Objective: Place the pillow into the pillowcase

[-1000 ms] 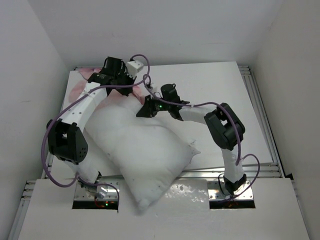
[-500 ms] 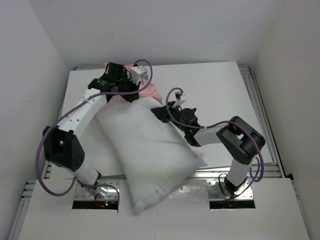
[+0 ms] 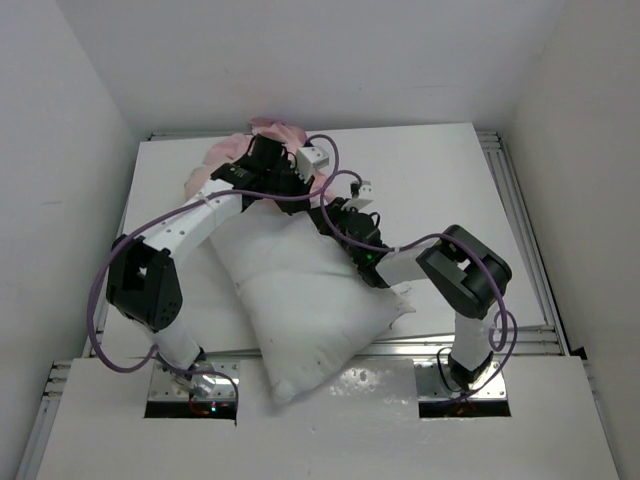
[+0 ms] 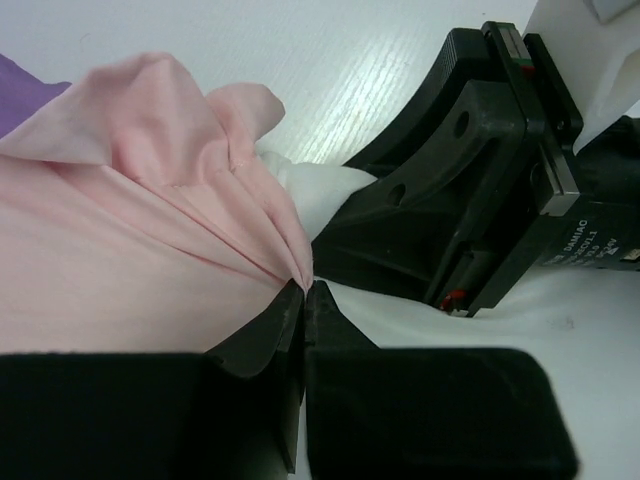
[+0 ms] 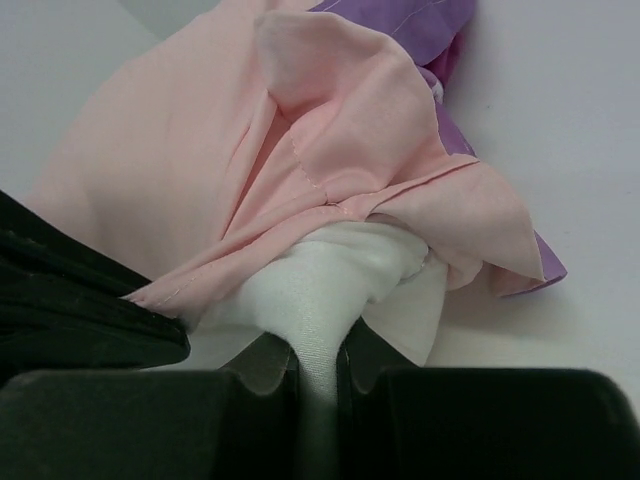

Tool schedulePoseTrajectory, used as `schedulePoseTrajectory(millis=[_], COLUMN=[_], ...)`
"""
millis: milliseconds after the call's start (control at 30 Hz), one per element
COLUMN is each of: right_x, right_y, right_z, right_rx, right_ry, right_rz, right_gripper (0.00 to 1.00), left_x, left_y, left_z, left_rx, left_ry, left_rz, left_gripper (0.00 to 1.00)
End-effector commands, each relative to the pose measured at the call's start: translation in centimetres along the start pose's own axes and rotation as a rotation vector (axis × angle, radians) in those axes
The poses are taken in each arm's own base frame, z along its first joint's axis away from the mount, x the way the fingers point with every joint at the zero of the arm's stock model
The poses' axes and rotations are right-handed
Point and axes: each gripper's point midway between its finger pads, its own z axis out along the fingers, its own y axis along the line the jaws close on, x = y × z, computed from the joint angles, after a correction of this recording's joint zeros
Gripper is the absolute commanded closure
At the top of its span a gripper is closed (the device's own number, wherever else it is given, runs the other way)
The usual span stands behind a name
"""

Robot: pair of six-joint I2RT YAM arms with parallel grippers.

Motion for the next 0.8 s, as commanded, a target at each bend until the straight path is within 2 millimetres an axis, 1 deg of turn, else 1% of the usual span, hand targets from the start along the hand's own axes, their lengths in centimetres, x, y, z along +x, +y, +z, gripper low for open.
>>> schedulePoseTrajectory(millis=[0,33,67,100,133,167,200,233,267,300,333,367,400,433,467,500,533,567,600,633,667,700,733,767], right_x=[-5.3,-5.0,-5.2,-4.6,-4.6,-4.7,-4.5,-4.8,-5.3,-5.0,-5.3,-6.0,-5.9,-6.0,-6.6,-6.9,-7.0,-8.1,-8.7,-9.2,-11.6,-11.6,-12.2,-13.9], right_y=[-0.8,-1.2,-2.0,-2.5,-3.0,-3.8,-5.4,-5.8,-6.8,-7.7,-7.7,-8.5,-9.1,-9.3,-9.2,-8.9,-8.7,-7.7,-7.5,-7.0,-5.2,-5.4,-4.7,-3.3], right_z=[2.3,2.3,2.5,2.5,2.4,2.3,2.0,1.9,1.9,1.8,1.7,1.7,1.6,1.6,1.7,1.7,1.7,1.6,1.7,1.6,1.9,1.6,1.6,2.0], right_rx=[0.085,0.085,0.088,0.079,0.086,0.103,0.154,0.168,0.187,0.206,0.195,0.203,0.210,0.201,0.170,0.150,0.137,0.109,0.116,0.112,0.084,0.093,0.083,0.060], right_ry=[-0.203,-0.197,-0.195,-0.170,-0.163,-0.162,-0.152,-0.146,-0.140,-0.102,-0.084,-0.079,-0.045,-0.023,0.015,0.037,0.062,0.068,0.106,0.122,0.089,0.132,0.135,0.111], right_rz=[0.055,0.068,0.086,0.124,0.132,0.133,0.122,0.110,0.095,0.054,0.038,0.019,-0.034,-0.058,-0.124,-0.165,-0.203,-0.247,-0.330,-0.361,-0.396,-0.451,-0.470,-0.487], right_gripper=[1.00,1.00,1.00,1.00,1.00,1.00,0.97,0.89,0.79,0.61,0.49,0.39,0.27,0.23,0.19,0.17,0.14,0.13,0.12,0.12,0.12,0.13,0.17,0.20], left_x=[-1.0,-0.8,-1.2,-0.8,-1.5,-1.9,-2.4,-3.8,-4.3,-5.0,-6.5,-6.4,-6.6,-7.1,-6.7,-6.3,-5.5,-4.1,-3.3,-0.6,1.8,4.6,6.5,7.6], left_y=[-4.7,-4.1,-3.4,-1.7,-0.7,0.2,2.0,2.7,4.4,5.1,5.7,6.7,7.1,7.3,8.6,9.3,9.9,11.8,12.5,13.6,15.8,16.1,16.6,16.8], left_z=[0.7,1.2,1.2,1.3,0.9,0.3,-0.7,-2.3,-4.0,-5.4,-8.1,-9.8,-11.2,-13.0,-14.8,-16.0,-17.6,-19.3,-21.0,-20.9,-22.9,-22.1,-21.9,-21.2], left_rx=[0.197,0.172,0.139,0.064,0.021,-0.010,-0.051,-0.079,-0.124,-0.152,-0.205,-0.250,-0.285,-0.326,-0.412,-0.456,-0.519,-0.587,-0.638,-0.666,-0.738,-0.729,-0.751,-0.759], left_ry=[-0.037,-0.021,-0.019,0.004,-0.008,-0.021,-0.046,-0.096,-0.128,-0.159,-0.213,-0.214,-0.212,-0.224,-0.217,-0.217,-0.216,-0.219,-0.238,-0.203,-0.209,-0.165,-0.126,-0.111], left_rz=[-0.017,-0.019,-0.012,-0.013,-0.010,-0.021,-0.056,-0.056,-0.077,-0.075,-0.056,-0.057,-0.052,-0.040,-0.055,-0.068,-0.089,-0.156,-0.190,-0.255,-0.333,-0.371,-0.383,-0.382], left_gripper=[1.00,0.97,0.87,0.60,0.48,0.40,0.26,0.15,0.01,0.00,0.00,0.00,0.00,0.00,0.00,0.00,0.00,0.00,0.00,0.00,0.05,0.17,0.52,0.69])
